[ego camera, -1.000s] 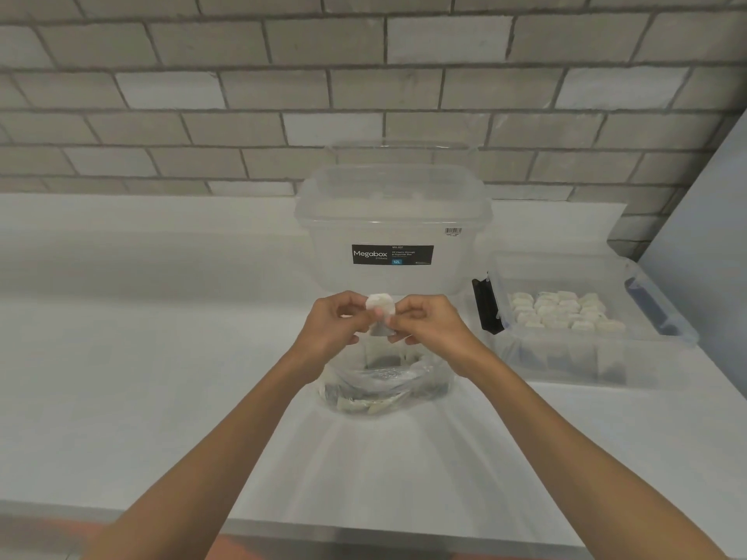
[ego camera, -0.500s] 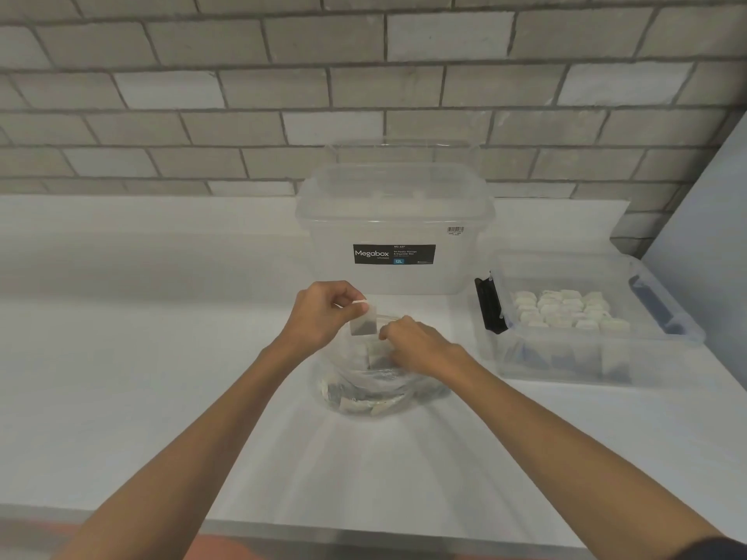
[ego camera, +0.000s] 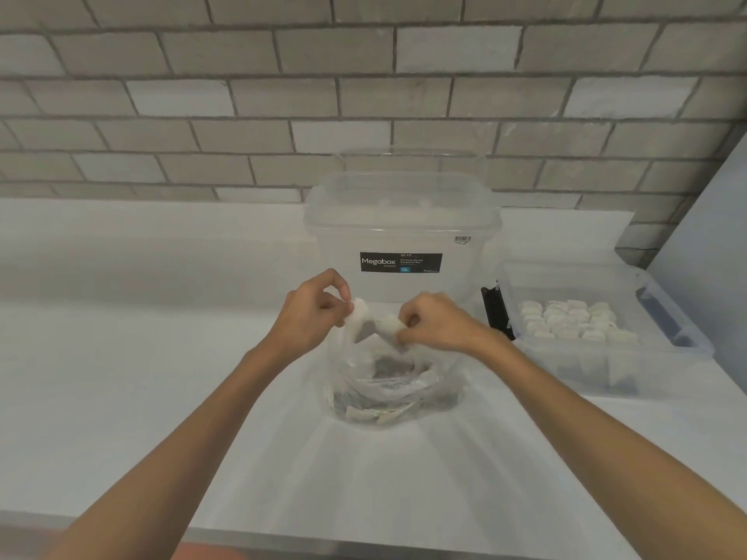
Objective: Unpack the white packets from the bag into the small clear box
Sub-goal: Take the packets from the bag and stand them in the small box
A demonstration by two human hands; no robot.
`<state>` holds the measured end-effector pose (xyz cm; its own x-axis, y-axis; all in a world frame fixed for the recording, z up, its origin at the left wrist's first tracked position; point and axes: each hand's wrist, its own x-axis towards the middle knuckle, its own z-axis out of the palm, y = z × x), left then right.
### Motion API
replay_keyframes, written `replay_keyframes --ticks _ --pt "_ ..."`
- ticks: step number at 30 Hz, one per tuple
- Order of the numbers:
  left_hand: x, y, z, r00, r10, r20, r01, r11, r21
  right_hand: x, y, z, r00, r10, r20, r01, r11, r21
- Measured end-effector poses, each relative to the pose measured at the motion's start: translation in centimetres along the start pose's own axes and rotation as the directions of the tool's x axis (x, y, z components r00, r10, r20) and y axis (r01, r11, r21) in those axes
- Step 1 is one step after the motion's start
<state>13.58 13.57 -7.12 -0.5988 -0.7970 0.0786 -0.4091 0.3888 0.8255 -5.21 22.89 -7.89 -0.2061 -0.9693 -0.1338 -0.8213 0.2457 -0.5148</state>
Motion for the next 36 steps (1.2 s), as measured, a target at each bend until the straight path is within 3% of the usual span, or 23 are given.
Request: replay_keyframes --ticks 5,9,13,17,20,23,28,36 --pt "0.6 2.9 0.1 0.99 0.137 -0.01 -0.137 0.989 0.06 -2.4 -0.4 -6.1 0.995 0.091 0.035 -0.097 0.942 0.321" --pt "0.6 5.5 1.8 0.956 0.289 0.051 -0.293 0.95 0.109 -4.1 0.0 -9.6 0.968 0.224 0.113 -0.247 0.765 0.595" --pt "0.6 7.9 4.8 0.875 0.48 0.066 -0.482 0.849 0.217 -6.0 0.5 -11.7 0.941 0.303 0.15 -0.315 0.626 0.713" --pt "1.3 10.8 7.9 0.848 0.529 -0.011 -0.526 0.845 0.099 -8.1 2.0 -13.5 0.939 0.336 0.075 -0.295 0.671 0.681" --pt "1.9 12.9 9.7 0.937 0.342 0.076 -0.316 0.919 -0.238 -9.6 3.7 -14.7 0.931 0.321 -0.176 -0.162 0.793 0.587" --pt "2.4 14.7 11.7 0.949 0.225 0.221 -0.127 0.913 -0.387 -11.2 5.5 -15.9 0.922 0.195 -0.335 0.008 0.855 0.519" --pt "3.1 16.4 15.1 0.932 0.21 0.294 -0.075 0.908 -0.413 -12.6 9.1 -17.7 0.894 0.042 -0.446 0.118 0.938 0.325" --pt "6.2 17.2 19.7 0.942 0.24 0.235 -0.2 0.963 -0.183 -12.8 15.5 -19.8 0.882 0.049 -0.468 0.041 0.983 0.181"
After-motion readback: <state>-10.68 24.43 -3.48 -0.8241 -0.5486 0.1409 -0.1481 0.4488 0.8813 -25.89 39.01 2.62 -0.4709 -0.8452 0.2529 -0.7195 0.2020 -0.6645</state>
